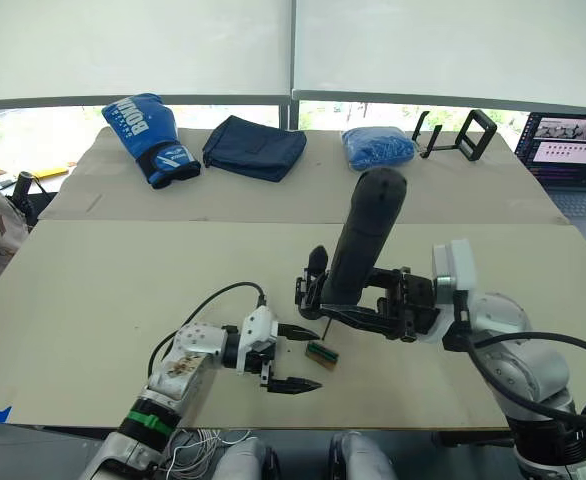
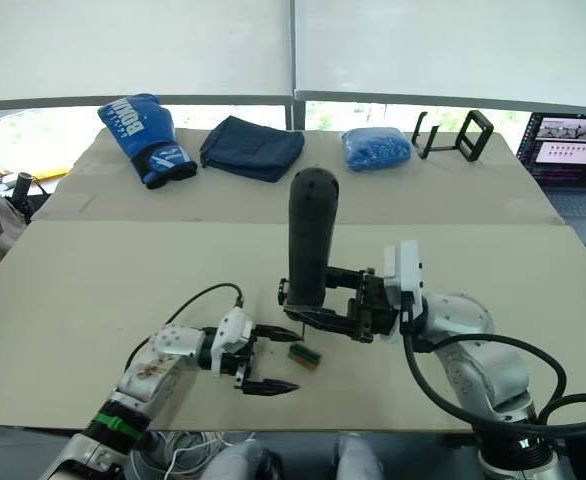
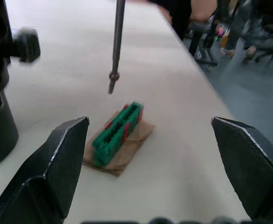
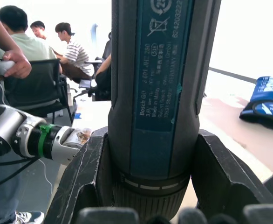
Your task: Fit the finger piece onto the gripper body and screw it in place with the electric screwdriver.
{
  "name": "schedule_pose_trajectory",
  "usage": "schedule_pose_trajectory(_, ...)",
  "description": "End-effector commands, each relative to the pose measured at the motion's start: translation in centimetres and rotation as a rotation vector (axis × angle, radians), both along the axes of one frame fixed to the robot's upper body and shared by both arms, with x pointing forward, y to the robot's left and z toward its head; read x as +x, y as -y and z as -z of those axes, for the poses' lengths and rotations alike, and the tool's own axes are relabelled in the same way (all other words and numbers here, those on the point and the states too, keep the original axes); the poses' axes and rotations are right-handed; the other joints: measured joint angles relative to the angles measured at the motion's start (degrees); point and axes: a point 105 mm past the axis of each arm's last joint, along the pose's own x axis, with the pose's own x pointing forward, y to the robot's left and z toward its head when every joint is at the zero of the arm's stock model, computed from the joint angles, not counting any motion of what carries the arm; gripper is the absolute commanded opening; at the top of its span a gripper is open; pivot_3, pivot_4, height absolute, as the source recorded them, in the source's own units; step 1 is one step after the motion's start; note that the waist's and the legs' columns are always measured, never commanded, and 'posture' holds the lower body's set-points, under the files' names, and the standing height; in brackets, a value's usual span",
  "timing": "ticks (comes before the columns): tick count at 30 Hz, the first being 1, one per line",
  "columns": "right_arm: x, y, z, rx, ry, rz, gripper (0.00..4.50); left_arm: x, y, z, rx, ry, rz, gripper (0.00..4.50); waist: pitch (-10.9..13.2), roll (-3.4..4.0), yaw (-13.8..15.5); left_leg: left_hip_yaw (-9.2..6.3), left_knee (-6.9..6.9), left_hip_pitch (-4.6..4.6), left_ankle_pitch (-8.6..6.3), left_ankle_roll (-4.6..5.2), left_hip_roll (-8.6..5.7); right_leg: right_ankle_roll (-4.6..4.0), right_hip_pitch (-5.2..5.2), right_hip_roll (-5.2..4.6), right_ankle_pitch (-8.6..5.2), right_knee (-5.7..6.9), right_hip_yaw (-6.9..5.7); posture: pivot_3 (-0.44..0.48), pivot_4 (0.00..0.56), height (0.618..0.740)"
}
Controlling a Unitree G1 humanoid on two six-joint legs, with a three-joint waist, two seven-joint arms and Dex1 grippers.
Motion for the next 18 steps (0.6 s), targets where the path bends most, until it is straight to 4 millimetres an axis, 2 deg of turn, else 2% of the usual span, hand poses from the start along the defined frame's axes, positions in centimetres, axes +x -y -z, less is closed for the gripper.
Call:
schedule_pose_trajectory(1,-1.3,0.0,-2.8,0.044,0.091,-0.038,1.94,-0.4,-0.5,-2.1,-0.022,0.075,0.020,4.43,0.00,0.00,0.01,0.00,0.00,0.00,0.00,0.00,0.00,0.00,0.01,0.01,0.00,0.00,-0.01,0.000,0.150,0.740)
schedule_pose_trajectory(7,-2.0,0.3,-4.4,0.039,0.113,-0.056,1.94,-0.6,-2.3,-3.7,-0.042,0.073,-0.019,4.43,0.01,0.01,0.02,0.01,-0.01,-0.01,0.00,0.00,-0.01,0.00,0.02,0.05,0.00,-0.04,-0.02,0.000,0.150,0.740)
schedule_pose_trajectory(13,-2.3,0.5,-5.8,0.034,0.130,-0.058,1.94,-1.0,-3.9,-5.9,-0.144,0.050,-0.057,4.43,0.01,0.01,0.02,0.02,-0.02,-0.01,0.00,-0.01,-0.01,0.00,0.02,0.08,0.00,-0.04,-0.03,0.000,0.150,0.740)
schedule_pose_trajectory(18,-2.4,0.6,-6.8,0.045,0.126,-0.056,1.94,0.2,-4.8,-8.4,-0.251,0.106,-0.169,4.43,0.02,0.01,0.06,0.01,-0.02,0.01,0.01,-0.03,-0.01,0.00,0.05,0.10,0.00,-0.04,-0.03,0.000,0.150,0.740)
